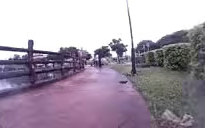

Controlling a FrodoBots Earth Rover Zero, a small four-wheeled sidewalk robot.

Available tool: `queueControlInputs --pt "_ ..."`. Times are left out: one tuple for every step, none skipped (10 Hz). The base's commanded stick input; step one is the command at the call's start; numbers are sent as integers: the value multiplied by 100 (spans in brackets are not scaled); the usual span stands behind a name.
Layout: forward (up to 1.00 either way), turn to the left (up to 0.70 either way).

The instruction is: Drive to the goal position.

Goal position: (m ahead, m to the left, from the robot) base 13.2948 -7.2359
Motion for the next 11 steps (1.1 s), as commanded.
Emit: queueControlInputs --pt "100 -1" --pt "100 -1" --pt "100 -1" --pt "100 -3" --pt "100 -5" --pt "100 -9" --pt "100 -4" --pt "100 -1" --pt "100 -1" --pt "100 -1" --pt "100 -1"
